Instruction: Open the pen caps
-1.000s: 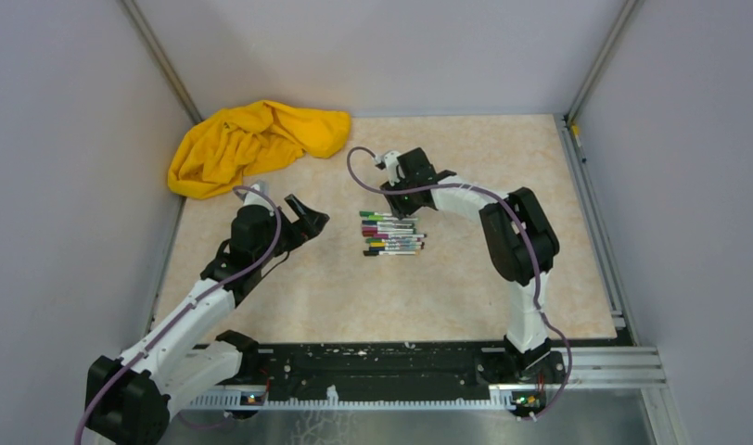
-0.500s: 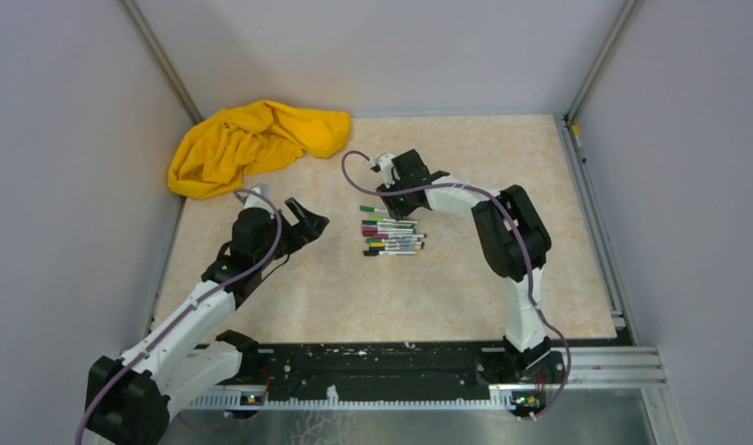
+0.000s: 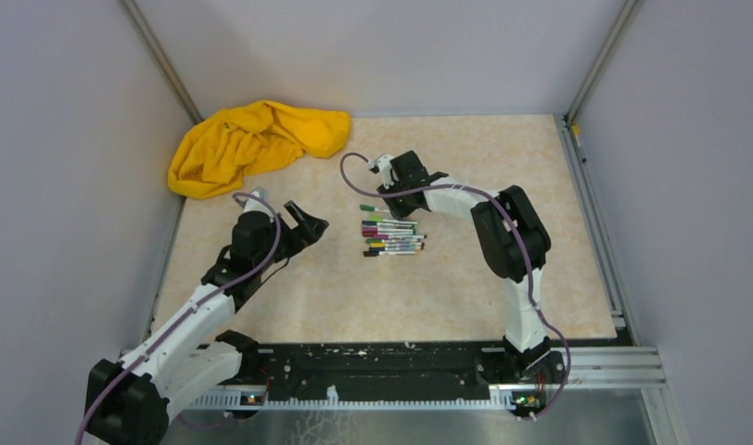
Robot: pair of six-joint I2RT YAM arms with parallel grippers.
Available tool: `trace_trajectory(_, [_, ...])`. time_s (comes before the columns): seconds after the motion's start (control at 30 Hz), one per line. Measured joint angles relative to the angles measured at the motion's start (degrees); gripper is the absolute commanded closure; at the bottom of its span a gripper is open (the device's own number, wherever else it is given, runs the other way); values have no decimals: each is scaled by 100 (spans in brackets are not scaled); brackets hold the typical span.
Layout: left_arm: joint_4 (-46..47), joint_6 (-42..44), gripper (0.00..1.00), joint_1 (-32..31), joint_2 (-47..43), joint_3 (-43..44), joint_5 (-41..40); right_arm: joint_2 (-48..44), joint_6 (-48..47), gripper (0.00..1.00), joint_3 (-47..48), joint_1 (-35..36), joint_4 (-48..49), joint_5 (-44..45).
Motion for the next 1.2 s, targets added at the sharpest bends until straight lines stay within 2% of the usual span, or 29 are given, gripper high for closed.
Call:
trace_trajectory(0.17, [0,-22,1,0,0,-11,0,0,4,84,-59,7,140,39])
trace_trajectory(0.53, [9,-76,1,0,85,-11,-2,0,-24,100,-109,7,354,208])
trace_trajectory(0.8, [341,-326,1,0,669,20,15,0,-114,100,-142,-35,516,402])
trace_trajectory(1.2, [863,-702,1,0,1569,584,262,-173,-201,100,-157,-52,431,562])
